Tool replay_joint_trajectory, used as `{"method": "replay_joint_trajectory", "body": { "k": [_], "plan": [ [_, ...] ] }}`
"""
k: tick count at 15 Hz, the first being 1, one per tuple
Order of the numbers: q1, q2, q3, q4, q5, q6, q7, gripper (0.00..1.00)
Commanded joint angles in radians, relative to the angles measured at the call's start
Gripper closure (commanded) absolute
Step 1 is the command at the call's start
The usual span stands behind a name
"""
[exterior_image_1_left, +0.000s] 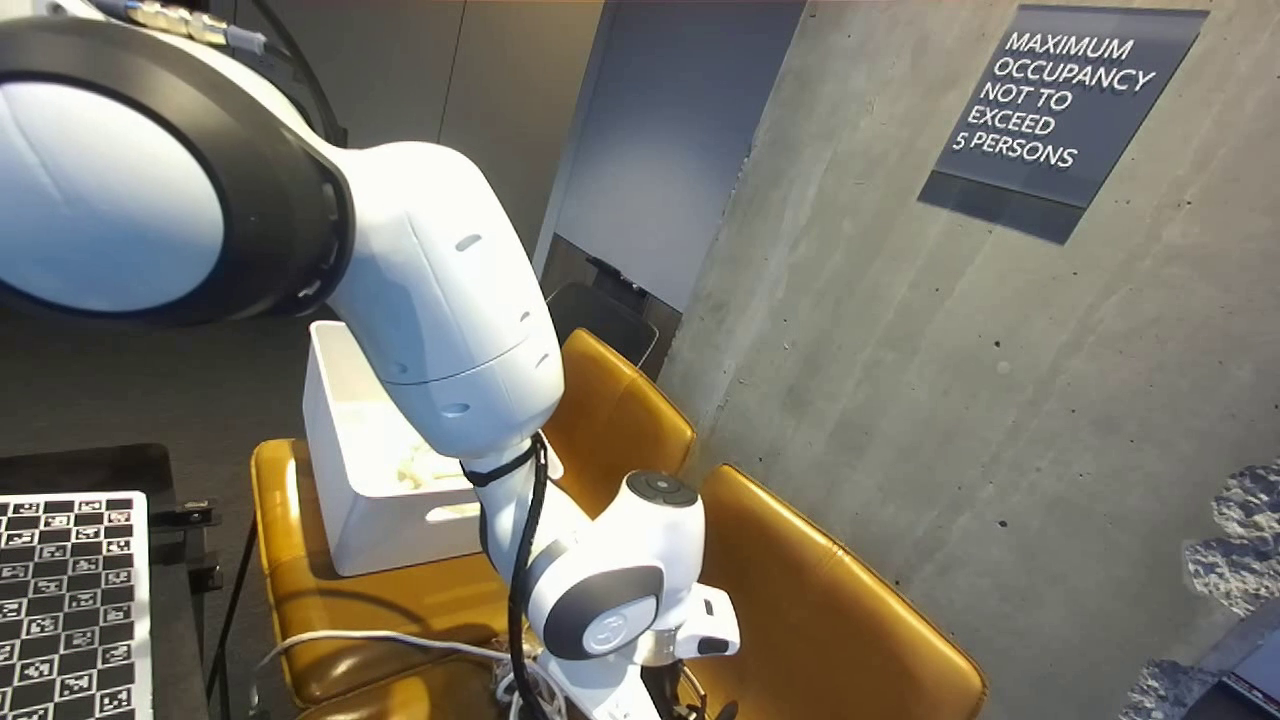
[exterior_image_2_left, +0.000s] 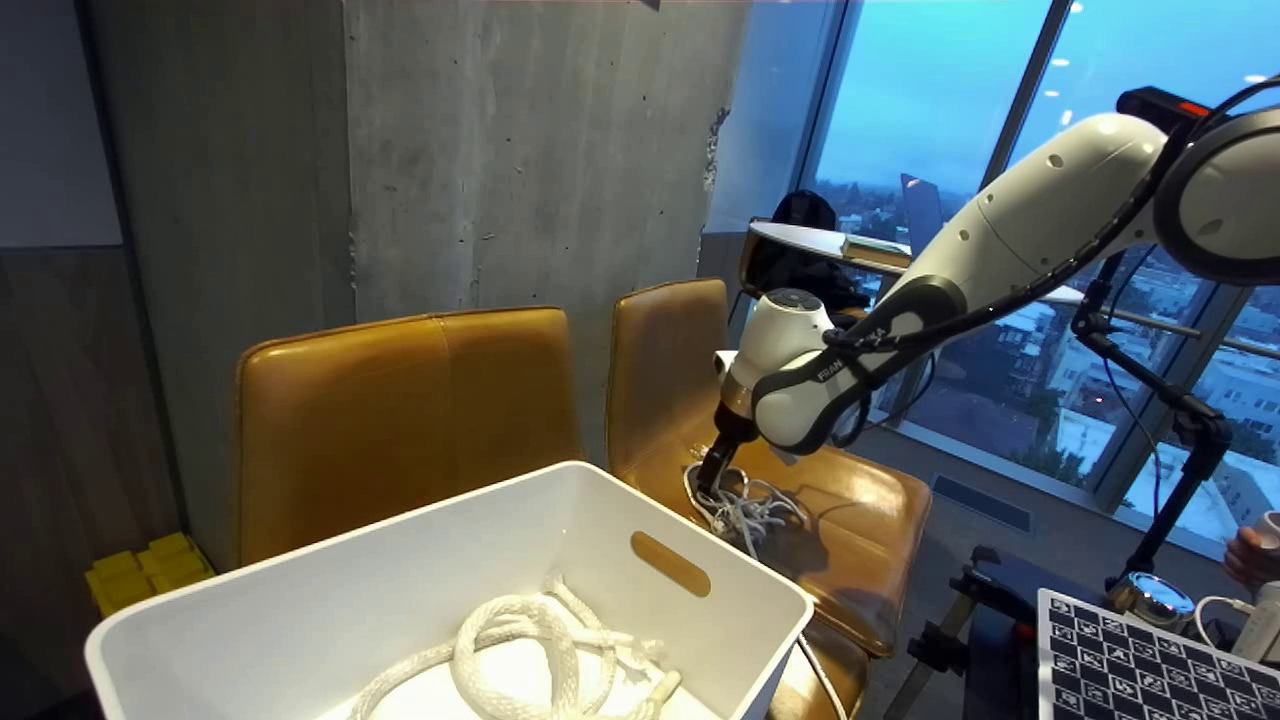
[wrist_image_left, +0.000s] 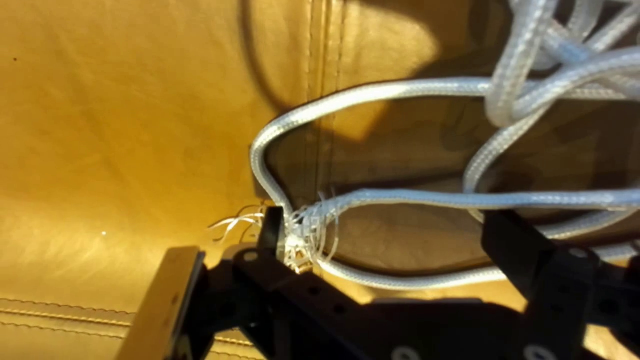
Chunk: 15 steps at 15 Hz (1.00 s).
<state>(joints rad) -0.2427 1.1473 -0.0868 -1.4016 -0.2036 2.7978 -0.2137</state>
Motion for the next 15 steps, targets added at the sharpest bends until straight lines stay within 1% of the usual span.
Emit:
{"method": "replay_joint_trajectory", "body": {
  "k": [1, 6, 11, 12, 13, 15],
  "plan": [
    [-0.012, 0.034, 0.015, 0.059, 0.029, -0.042, -0.018, 0.0],
    [-0.023, 0.056, 0.014, 0.084, 0.051, -0.095, -0.014, 0.0],
    [-0.043, 0.111, 0.014, 0.157, 0.078, -0.164, -0.016, 0.0],
    [-0.048, 0.127, 0.013, 0.179, 0.082, -0.178, -0.017, 0.09],
    [-0.053, 0.14, 0.012, 0.2, 0.083, -0.189, -0.018, 0.26],
    [-0.062, 0.16, 0.01, 0.241, 0.085, -0.212, -0.019, 0.41]
  ]
}}
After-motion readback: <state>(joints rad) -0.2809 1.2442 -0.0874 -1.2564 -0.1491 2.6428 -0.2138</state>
